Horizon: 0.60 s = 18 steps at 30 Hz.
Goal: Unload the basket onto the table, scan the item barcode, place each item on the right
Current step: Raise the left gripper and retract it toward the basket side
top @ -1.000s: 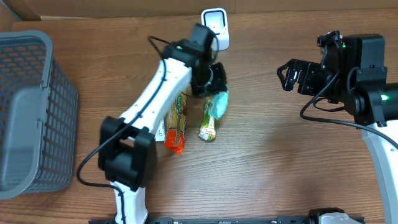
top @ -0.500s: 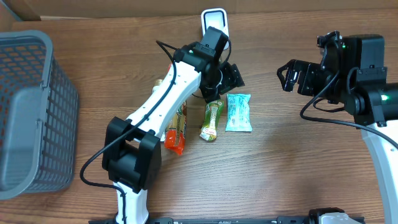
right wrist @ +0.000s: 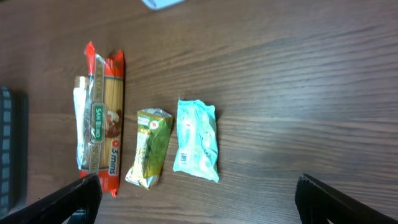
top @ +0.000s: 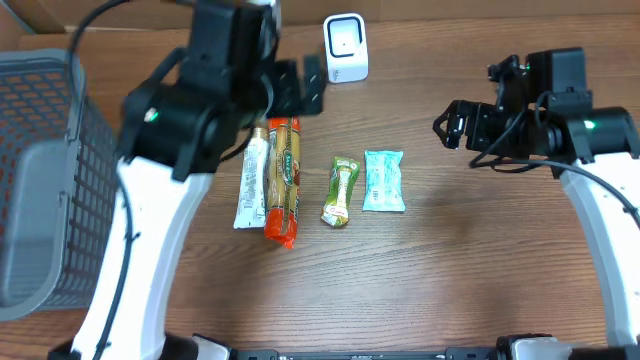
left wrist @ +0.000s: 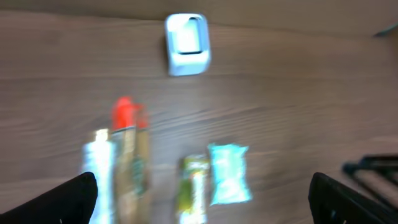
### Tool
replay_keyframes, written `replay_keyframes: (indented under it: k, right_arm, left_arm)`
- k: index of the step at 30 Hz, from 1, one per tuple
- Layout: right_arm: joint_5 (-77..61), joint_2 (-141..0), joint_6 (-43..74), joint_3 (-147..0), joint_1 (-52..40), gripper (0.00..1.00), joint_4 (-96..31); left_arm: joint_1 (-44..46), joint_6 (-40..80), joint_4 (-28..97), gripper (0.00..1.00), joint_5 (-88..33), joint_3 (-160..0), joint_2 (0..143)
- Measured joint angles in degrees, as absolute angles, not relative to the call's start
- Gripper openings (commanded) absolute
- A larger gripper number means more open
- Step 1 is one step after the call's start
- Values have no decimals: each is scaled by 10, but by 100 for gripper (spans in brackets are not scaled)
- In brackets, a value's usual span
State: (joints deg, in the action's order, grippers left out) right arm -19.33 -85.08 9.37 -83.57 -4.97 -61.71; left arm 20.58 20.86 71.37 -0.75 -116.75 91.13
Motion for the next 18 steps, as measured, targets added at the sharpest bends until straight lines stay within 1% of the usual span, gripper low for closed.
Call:
replay_keyframes:
  k: [2, 7, 11, 18]
  right_arm:
    - [-196, -860, 91, -836, -50, 100, -618]
    - [-200, -864, 81, -836, -50, 100, -612]
    - [-202, -864, 76, -836, -50, 100, -607]
    - [-202, -864, 62, -836, -50, 100, -606]
  left_arm:
    - [203, 194, 756, 100, 24, -1167, 904]
    - [176, 184, 817, 100, 58, -1166, 923]
    - [156, 184, 833, 100, 68, -1165, 935]
    - [156, 184, 842, 100, 67, -1150, 987]
